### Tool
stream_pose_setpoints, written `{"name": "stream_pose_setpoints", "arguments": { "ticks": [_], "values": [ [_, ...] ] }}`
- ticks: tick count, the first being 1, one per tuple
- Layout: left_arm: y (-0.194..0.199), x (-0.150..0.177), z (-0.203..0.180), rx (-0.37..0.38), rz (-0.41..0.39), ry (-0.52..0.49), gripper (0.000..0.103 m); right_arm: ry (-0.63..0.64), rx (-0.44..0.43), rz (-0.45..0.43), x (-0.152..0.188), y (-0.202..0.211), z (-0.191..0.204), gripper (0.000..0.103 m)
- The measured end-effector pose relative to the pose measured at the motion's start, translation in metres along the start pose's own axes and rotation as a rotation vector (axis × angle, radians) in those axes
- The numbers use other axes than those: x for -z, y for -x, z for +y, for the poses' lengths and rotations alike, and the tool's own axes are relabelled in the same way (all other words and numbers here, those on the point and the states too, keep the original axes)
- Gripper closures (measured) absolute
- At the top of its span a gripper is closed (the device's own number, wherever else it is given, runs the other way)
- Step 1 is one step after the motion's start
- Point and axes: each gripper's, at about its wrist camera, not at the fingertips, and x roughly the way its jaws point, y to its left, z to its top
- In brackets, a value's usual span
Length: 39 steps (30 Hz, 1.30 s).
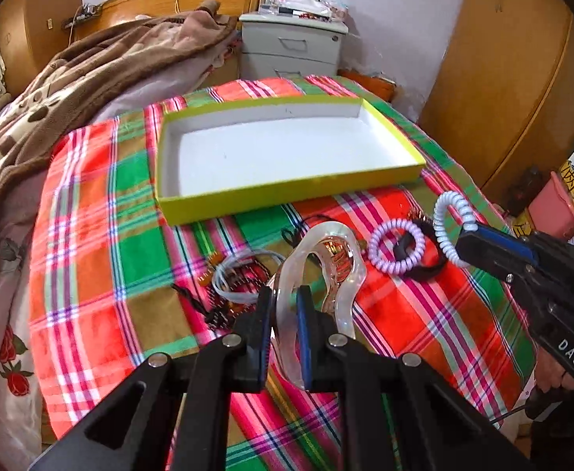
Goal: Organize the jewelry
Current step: 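Lift the blue spiral tie with the right gripper while the left gripper carries the claw clip toward the box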
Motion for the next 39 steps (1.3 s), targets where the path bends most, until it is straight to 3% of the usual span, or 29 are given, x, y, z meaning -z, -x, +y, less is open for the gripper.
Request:
{"name": "stream_pose_setpoints", "arguments": {
  "ticks": [13, 18, 24, 25, 26, 28, 33, 37, 39],
  "values": [
    [0.018, -0.049, 0.029, -0.049, -0.096, 0.067, 0.09, 0.066, 0.101, -0.012, -0.05, -0.018, -0.024, 0.093],
    [0.016, -0.065, 0.035, -0.039, -0.121, 0.072, 0.09, 0.031, 0.113, -0.003, -0.06, -0.029, -0.039, 0.093],
    [0.002, -0.056, 0.051, -0.037, -0.074, 0.095, 0.089, 0.008, 0.099, -0.004, -0.055, -0.03, -0.043, 0.093],
    [-0.004, -0.053, 0.055, -0.03, -0.05, 0.1, 0.085, 0.006, 0.097, -0.001, -0.055, -0.031, -0.043, 0.093],
    [-0.01, -0.051, 0.056, -0.022, -0.024, 0.105, 0.074, 0.005, 0.095, 0.003, -0.054, -0.033, -0.043, 0.093],
    [-0.023, -0.047, 0.059, -0.028, 0.023, 0.117, 0.07, 0.008, 0.091, 0.009, -0.054, -0.035, -0.043, 0.093],
    [-0.045, -0.042, 0.054, -0.024, 0.076, 0.088, 0.07, 0.016, 0.085, 0.017, -0.053, -0.037, -0.039, 0.093],
    [-0.059, -0.04, 0.05, -0.068, 0.113, 0.06, 0.071, 0.015, 0.082, 0.015, -0.053, -0.036, -0.038, 0.093],
    [-0.062, -0.039, 0.049, -0.073, 0.12, 0.054, 0.077, 0.015, 0.079, 0.014, -0.053, -0.036, -0.037, 0.093]
  ]
}}
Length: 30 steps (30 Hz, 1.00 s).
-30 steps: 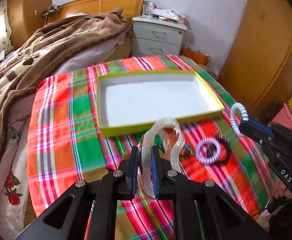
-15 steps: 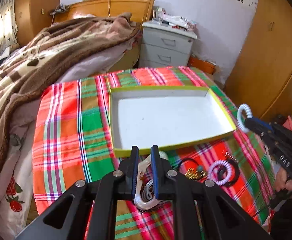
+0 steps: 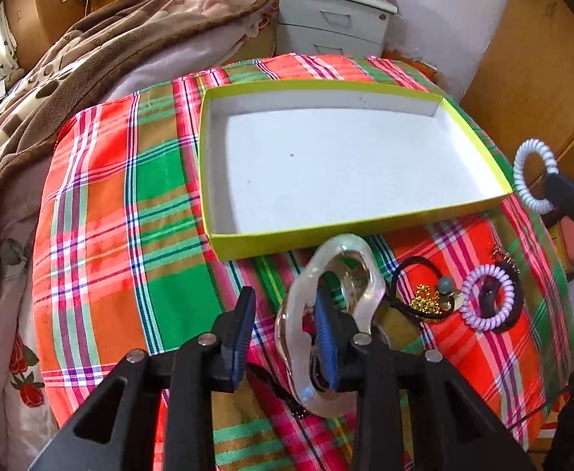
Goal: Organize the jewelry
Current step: 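Lift the blue spiral tie with the right gripper while the left gripper carries the claw clip toward the box, then release the blue spiral tie into the box while the left gripper releases the claw clip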
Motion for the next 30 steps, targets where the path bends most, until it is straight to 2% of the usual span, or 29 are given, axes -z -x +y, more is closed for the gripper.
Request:
{"name": "stream_pose_setpoints", "arguments": {
  "ticks": [2, 8, 13, 22, 30],
  "values": [
    [-0.002, 0.001, -0.001, 0.006, 0.007, -0.004, 0.088, 0.002, 0.0, -0.001, 0.0, 0.0, 0.0, 0.093],
    [0.006, 0.003, 0.0, 0.007, -0.016, 0.01, 0.089, 0.009, 0.009, -0.006, -0.002, 0.003, 0.001, 0.093],
    [0.033, -0.003, 0.001, 0.011, -0.075, 0.006, 0.089, 0.015, 0.025, -0.015, -0.008, 0.006, -0.001, 0.093],
    [0.061, -0.04, 0.006, 0.01, -0.152, 0.013, 0.089, 0.05, 0.052, -0.009, -0.034, -0.002, -0.01, 0.093],
    [0.043, -0.079, 0.016, 0.027, -0.143, 0.064, 0.089, 0.081, 0.086, 0.073, -0.056, -0.045, -0.03, 0.093]
  ]
}}
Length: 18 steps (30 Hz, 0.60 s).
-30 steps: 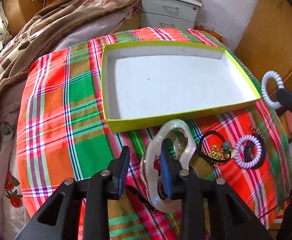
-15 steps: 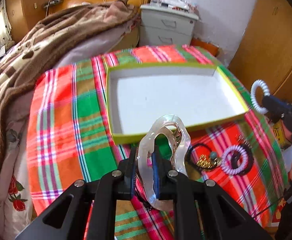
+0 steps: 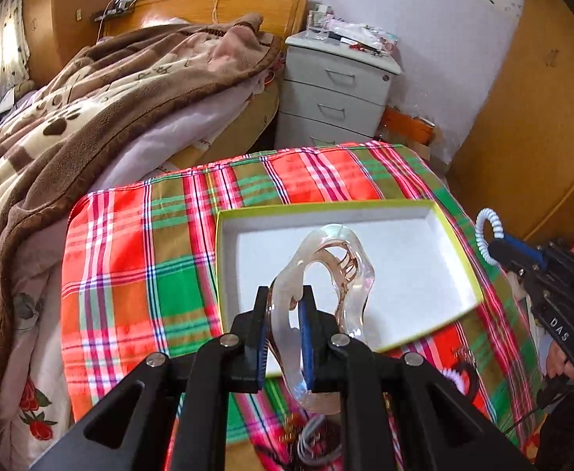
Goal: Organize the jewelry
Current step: 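Release the blue spiral tie into the box while the left gripper releases the claw clip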
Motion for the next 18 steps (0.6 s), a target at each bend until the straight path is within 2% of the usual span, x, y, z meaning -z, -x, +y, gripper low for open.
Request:
{"name": "stream_pose_setpoints", "arguments": {
  "ticks": [3, 9, 18],
  "values": [
    [-0.017, -0.009, 0.004, -0.016, 0.019, 0.015, 0.089, 0.014, 0.009, 0.044, -0.005, -0.021, -0.006, 0.093],
    [-0.048, -0.021, 0.012, -0.002, 0.047, 0.052, 0.089, 0.038, 0.025, 0.126, -0.005, -0.059, -0.012, 0.093],
    [-0.083, -0.023, 0.01, -0.038, 0.083, 0.035, 0.089, 0.074, 0.037, 0.196, -0.001, -0.093, -0.01, 0.093]
  ]
}}
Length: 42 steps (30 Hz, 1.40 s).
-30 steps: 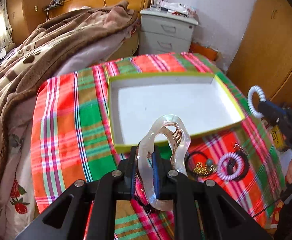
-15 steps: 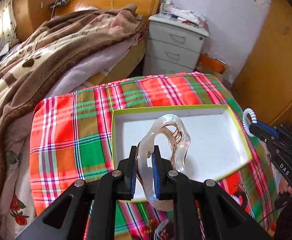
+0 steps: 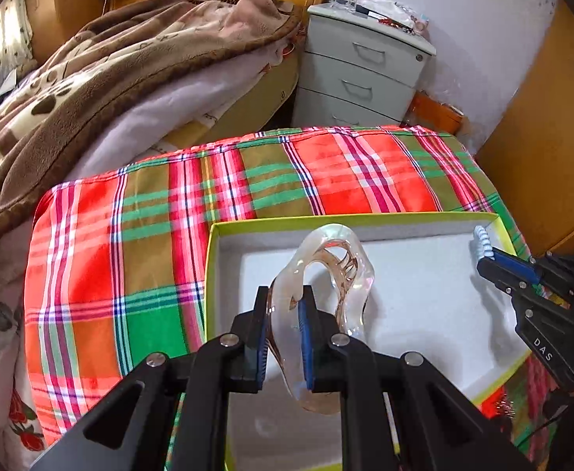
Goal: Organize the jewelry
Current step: 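Release the blue spiral tie into the box while the left gripper releases the claw clip, then withdraw both open grippers from the box back to the accessories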
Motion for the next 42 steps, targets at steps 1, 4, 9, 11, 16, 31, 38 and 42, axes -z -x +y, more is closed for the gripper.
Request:
{"name": "stream_pose_setpoints", "arguments": {
  "ticks": [1, 4, 9, 11, 16, 31, 38, 42],
  "values": [
    [-0.003, 0.0, 0.001, 0.002, 0.01, 0.005, 0.089, 0.003, 0.0, 0.004, 0.0, -0.002, 0.0, 0.093],
    [-0.01, -0.001, 0.002, -0.012, 0.019, 0.005, 0.089, 0.007, 0.005, 0.012, -0.002, -0.007, 0.0, 0.093],
    [-0.015, -0.001, 0.001, -0.044, 0.015, 0.0, 0.088, 0.01, 0.004, 0.029, -0.003, -0.015, -0.001, 0.093],
    [-0.015, -0.001, 0.001, -0.039, 0.016, 0.003, 0.088, 0.008, -0.001, 0.033, -0.003, -0.017, -0.001, 0.093],
    [-0.016, -0.001, 0.002, -0.04, 0.02, 0.011, 0.087, 0.008, -0.009, 0.039, -0.003, -0.019, -0.002, 0.093],
    [-0.013, 0.002, 0.002, -0.047, 0.027, 0.019, 0.072, -0.023, -0.017, 0.021, -0.005, -0.014, -0.003, 0.084],
    [0.006, 0.008, 0.002, -0.027, -0.007, 0.023, 0.064, -0.062, -0.038, -0.033, -0.003, 0.005, -0.003, 0.08],
    [0.026, 0.016, 0.004, -0.008, -0.046, 0.035, 0.064, -0.092, -0.055, -0.081, 0.001, 0.023, -0.004, 0.072]
  ]
}}
